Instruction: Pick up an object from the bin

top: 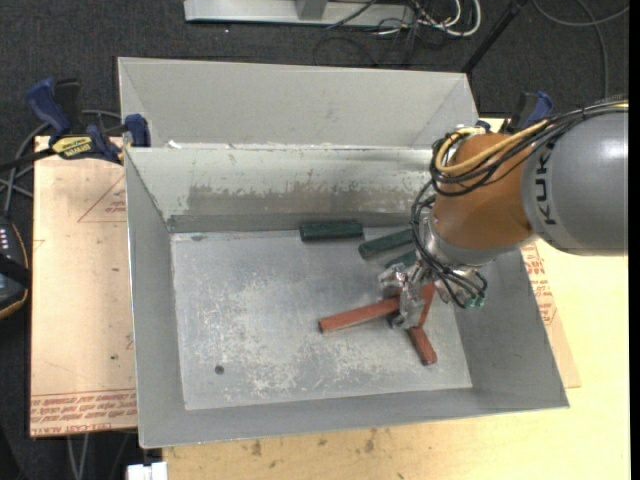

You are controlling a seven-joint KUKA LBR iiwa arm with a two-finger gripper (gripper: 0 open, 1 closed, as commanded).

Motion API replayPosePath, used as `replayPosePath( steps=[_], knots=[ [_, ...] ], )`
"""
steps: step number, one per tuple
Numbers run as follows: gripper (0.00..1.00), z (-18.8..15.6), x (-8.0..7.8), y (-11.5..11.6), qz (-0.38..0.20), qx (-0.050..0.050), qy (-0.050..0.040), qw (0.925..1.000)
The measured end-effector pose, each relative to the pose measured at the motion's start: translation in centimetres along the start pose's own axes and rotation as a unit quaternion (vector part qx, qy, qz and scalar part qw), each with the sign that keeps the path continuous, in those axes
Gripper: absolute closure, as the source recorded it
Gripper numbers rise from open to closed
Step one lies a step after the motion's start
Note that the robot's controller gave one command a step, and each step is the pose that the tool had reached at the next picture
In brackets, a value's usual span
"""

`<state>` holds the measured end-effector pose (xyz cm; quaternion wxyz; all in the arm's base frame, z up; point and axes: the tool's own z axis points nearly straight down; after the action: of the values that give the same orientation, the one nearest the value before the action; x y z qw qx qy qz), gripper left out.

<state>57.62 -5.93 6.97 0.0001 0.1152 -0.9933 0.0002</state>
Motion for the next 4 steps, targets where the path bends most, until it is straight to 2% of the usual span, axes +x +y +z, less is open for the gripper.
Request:
replayPosePath(
  steps=[1, 2, 3, 4],
  knots=[
    [1.0, -0.05, -1.59, -2.34, -0.274, 0.0, -0.0024, 0.9617],
    [0.0, -0.02, -1.58, -2.22, -0.274, -0.002, -0.0022, 0.9618],
    [1.0, -0.06, -1.57, -2.37, -0.274, -0.001, -0.002, 0.9618],
    [0.0, -0.03, -1.56, -2.32, -0.274, -0.001, -0.0018, 0.9618]
  ],
)
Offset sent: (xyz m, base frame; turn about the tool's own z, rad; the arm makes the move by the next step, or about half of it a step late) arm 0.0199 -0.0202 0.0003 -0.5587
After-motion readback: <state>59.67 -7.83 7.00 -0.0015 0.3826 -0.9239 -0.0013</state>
